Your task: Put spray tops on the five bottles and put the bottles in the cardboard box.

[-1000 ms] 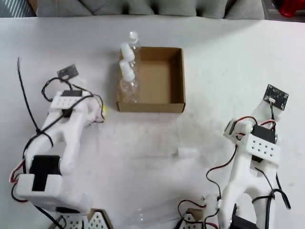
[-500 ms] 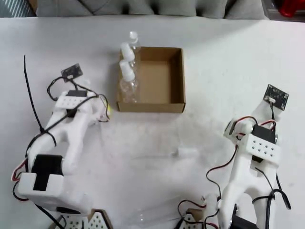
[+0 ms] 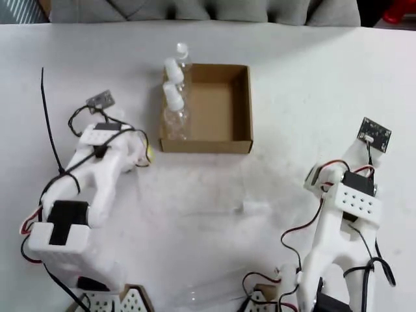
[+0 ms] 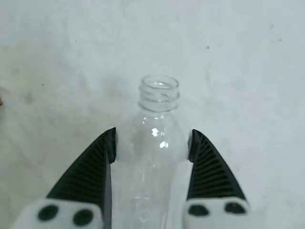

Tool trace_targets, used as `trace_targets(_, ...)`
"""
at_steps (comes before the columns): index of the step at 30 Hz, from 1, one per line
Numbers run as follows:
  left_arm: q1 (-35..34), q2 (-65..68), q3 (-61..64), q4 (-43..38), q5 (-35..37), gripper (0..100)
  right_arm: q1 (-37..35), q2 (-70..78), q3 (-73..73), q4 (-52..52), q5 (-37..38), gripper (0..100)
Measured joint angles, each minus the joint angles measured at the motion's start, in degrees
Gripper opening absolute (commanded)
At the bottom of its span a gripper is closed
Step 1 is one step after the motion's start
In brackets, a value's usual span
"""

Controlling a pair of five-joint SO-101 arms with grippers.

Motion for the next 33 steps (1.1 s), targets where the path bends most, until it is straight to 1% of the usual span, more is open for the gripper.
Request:
trace_targets(2, 0.00, 0.09, -0.97, -0.09, 0.00, 5, 0.09, 0.00, 0.09, 0.00, 0.00, 1.6)
trace_targets(4, 0.00, 0.26, -1.41, -0.18, 0.00, 2, 0.00, 0.00, 0.09, 0.00, 0.00, 1.6)
trace_targets(11, -0.09, 0.26, -1.41, 0.35, -1.14, 2, 0.00, 0.00, 0.00, -0.44, 0.00, 1.6)
trace_targets(14, -0.18, -2.73, -1.23, 4.04, -1.41, 2, -0.26, 0.00, -1.67, -0.53, 0.26, 1.6)
trace_targets(18, -0.18, -13.45, 2.99, 5.45, -1.58, 2, -4.40, -0.62, -5.89, 0.79, 2.29, 1.6)
trace_targets(20, -0.18, -20.31, 6.77, 5.45, -3.25, 2, -6.24, -2.90, -7.38, 2.02, 2.64, 1.6)
trace_targets(24, -0.26, -34.55, 14.33, 3.96, -5.45, 2, -8.79, -11.78, -8.00, 3.43, 2.90, 1.6)
trace_targets(27, -0.26, -44.40, 18.37, 3.34, -7.82, 2, -12.92, -20.84, -6.86, 3.16, 3.16, 1.6)
trace_targets(30, -0.26, -52.92, 19.87, 3.34, -10.46, 2, -18.29, -28.92, -2.90, 0.70, 3.16, 1.6)
trace_targets(33, -0.26, -60.22, 20.13, 3.34, -11.69, 2, -22.24, -35.25, 2.46, -5.01, 3.16, 1.6)
